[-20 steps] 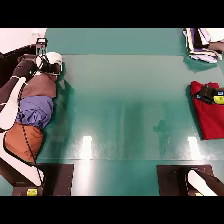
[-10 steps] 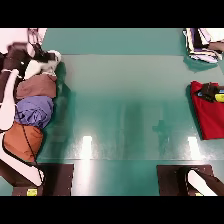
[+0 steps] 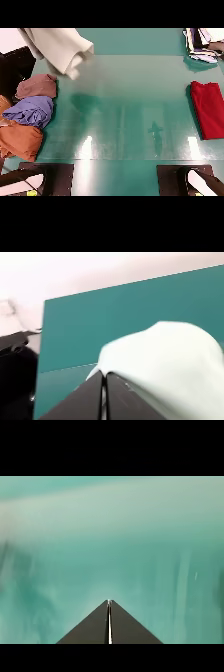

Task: Fold the shirts.

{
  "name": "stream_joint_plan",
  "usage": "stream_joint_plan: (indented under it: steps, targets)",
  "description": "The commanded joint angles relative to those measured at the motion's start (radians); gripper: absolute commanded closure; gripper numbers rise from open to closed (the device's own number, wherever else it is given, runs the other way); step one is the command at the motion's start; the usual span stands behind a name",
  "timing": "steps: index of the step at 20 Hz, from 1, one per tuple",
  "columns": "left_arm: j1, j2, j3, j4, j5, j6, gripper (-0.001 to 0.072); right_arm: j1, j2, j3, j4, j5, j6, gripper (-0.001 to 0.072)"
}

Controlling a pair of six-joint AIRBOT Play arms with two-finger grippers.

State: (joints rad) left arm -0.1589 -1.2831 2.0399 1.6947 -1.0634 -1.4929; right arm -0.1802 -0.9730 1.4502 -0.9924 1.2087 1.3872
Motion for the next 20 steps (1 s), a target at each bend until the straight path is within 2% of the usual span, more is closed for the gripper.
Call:
stream_joint_plan:
  steps: [1,4,6,8,11,12,13,14,17,20]
  targets:
    - [-0.164,0.097,-0.003,0.004,-0.182,0.026,0.0687,0.0,0.001,0.087,0.004,0.0,-0.001,0.0696]
    - [-0.348,0.077,-0.1,0.0,-0.22,-0.046,0.0687,0.0,0.0,0.112,0.005,0.041,-0.001,0.0695]
    - [-0.506,0.034,-0.15,-0.009,-0.229,-0.048,0.0687,0.0,0.0,0.124,0.004,0.07,-0.001,0.0696]
    - [-0.661,-0.029,-0.164,-0.066,-0.218,-0.044,0.0686,0.0,0.003,0.129,0.003,0.086,-0.001,0.0696]
    - [-0.821,-0.118,-0.164,-0.133,-0.128,0.024,0.0682,0.0,0.019,0.129,0.003,0.087,-0.001,0.0696]
    - [-0.844,-0.136,-0.164,-0.135,-0.1,0.038,0.0528,0.0,0.027,0.129,0.003,0.087,-0.001,0.0696]
    - [-0.85,-0.147,-0.164,-0.137,-0.08,0.034,0.0207,-0.001,0.034,0.129,-0.003,0.087,-0.001,0.0696]
    - [-0.847,-0.148,-0.164,-0.121,-0.08,0.034,0.0146,-0.006,0.042,0.129,-0.005,0.089,-0.001,0.0695]
    - [-0.745,-0.13,-0.163,-0.032,-0.135,0.034,0.0146,-0.037,0.059,0.129,-0.003,0.103,-0.001,0.0696]
    - [-0.502,-0.127,-0.174,-0.03,-0.206,-0.032,0.0146,-0.058,0.061,0.124,-0.002,0.126,-0.001,0.0696]
